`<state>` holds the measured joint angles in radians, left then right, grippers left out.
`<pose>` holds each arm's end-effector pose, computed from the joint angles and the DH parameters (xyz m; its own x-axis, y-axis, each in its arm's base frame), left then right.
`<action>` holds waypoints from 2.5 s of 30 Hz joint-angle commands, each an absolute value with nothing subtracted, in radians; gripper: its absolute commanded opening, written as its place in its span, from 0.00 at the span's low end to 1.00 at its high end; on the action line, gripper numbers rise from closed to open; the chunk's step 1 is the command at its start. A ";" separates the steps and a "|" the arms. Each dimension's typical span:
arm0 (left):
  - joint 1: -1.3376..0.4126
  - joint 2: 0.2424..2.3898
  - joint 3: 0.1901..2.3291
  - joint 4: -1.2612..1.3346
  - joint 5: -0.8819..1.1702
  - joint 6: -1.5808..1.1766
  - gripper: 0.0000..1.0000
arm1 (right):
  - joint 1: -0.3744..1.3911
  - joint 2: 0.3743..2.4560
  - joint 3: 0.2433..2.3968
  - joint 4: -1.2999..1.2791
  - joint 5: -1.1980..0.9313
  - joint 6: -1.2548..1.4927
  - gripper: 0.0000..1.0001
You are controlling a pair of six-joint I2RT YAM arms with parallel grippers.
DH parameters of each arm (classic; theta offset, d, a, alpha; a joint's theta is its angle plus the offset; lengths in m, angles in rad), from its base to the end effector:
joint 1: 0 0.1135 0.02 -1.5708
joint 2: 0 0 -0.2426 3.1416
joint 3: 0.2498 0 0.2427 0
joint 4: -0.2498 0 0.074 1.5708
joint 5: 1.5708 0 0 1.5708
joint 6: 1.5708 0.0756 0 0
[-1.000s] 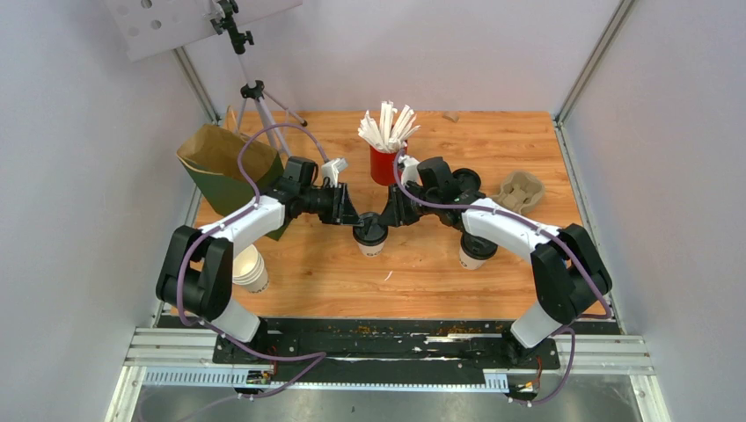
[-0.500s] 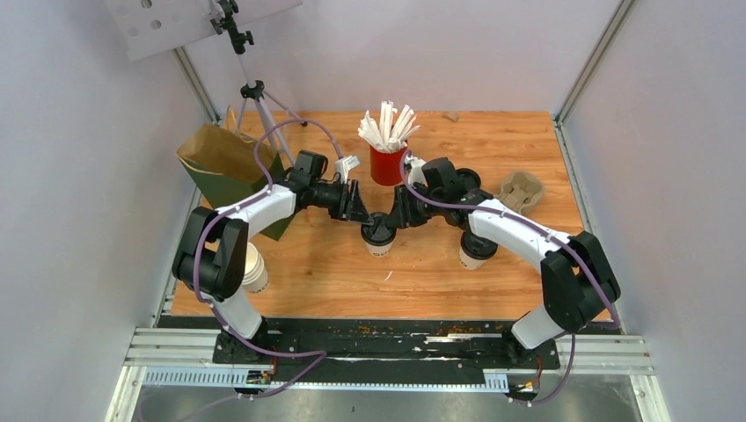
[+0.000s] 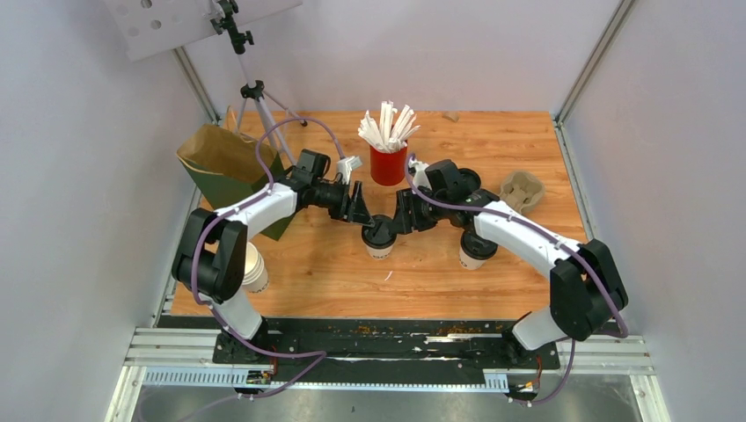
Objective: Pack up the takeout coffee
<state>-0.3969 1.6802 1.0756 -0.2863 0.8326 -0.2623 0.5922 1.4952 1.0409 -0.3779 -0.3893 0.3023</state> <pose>0.3036 -0.1879 0.1732 -0.8713 0.1760 -0.4581 0.4795 0.5037 -0.7186 0.2630 0.2115 0.1997 -0.8026 -0.2079 -0.5592 -0.5127 0.7195 0.4684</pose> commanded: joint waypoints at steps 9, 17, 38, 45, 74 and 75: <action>-0.420 1.584 1.069 -0.421 0.664 -0.285 0.57 | 0.609 1.379 1.024 -0.416 -0.365 0.443 0.55; -0.443 1.476 0.999 -0.374 0.609 -0.424 0.56 | 0.645 1.371 1.009 -0.400 -0.341 0.489 0.56; -0.456 1.317 1.024 -0.385 0.450 -0.423 0.68 | 0.691 1.319 0.915 -0.279 -0.182 0.877 0.63; -0.448 1.465 1.166 -0.491 0.492 -0.212 0.63 | 0.733 1.322 0.862 -0.173 -0.138 1.003 0.60; -0.447 1.522 1.122 -0.587 0.584 -0.149 0.53 | 0.755 1.428 0.880 -0.187 -0.126 0.886 0.40; -0.447 1.510 1.112 -0.587 0.589 -0.156 0.53 | 0.754 1.439 0.889 -0.197 -0.125 0.868 0.40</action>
